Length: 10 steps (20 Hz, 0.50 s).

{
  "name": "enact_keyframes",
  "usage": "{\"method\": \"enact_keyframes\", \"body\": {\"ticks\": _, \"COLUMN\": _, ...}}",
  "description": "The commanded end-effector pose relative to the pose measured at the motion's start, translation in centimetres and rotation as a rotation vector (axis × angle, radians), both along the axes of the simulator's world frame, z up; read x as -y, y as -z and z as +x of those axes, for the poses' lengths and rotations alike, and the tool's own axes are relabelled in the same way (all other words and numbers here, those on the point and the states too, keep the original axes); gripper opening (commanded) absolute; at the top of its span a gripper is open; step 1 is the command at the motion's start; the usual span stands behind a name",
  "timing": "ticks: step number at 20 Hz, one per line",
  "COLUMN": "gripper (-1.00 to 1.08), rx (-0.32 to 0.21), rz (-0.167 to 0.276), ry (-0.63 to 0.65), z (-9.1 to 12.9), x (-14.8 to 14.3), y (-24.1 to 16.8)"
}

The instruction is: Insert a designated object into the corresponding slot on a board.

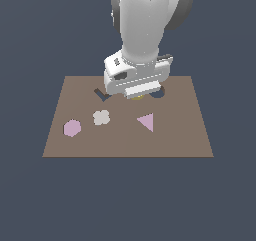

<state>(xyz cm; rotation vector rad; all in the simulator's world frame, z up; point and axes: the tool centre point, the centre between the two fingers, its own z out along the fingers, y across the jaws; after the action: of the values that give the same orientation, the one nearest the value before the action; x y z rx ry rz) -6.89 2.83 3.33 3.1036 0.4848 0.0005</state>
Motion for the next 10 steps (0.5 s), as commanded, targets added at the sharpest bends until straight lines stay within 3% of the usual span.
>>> {"method": "enact_keyframes", "body": {"ticks": 1, "gripper": -1.00, "rx": 0.001, "rz": 0.000, "ry": -0.111, "z": 0.4, "x": -0.5, "y": -0.1}}
{"method": "enact_keyframes", "body": {"ticks": 10, "gripper": -1.00, "rx": 0.001, "rz": -0.001, "ry": -0.543, "z": 1.2, "x": -2.7, "y": -0.3}}
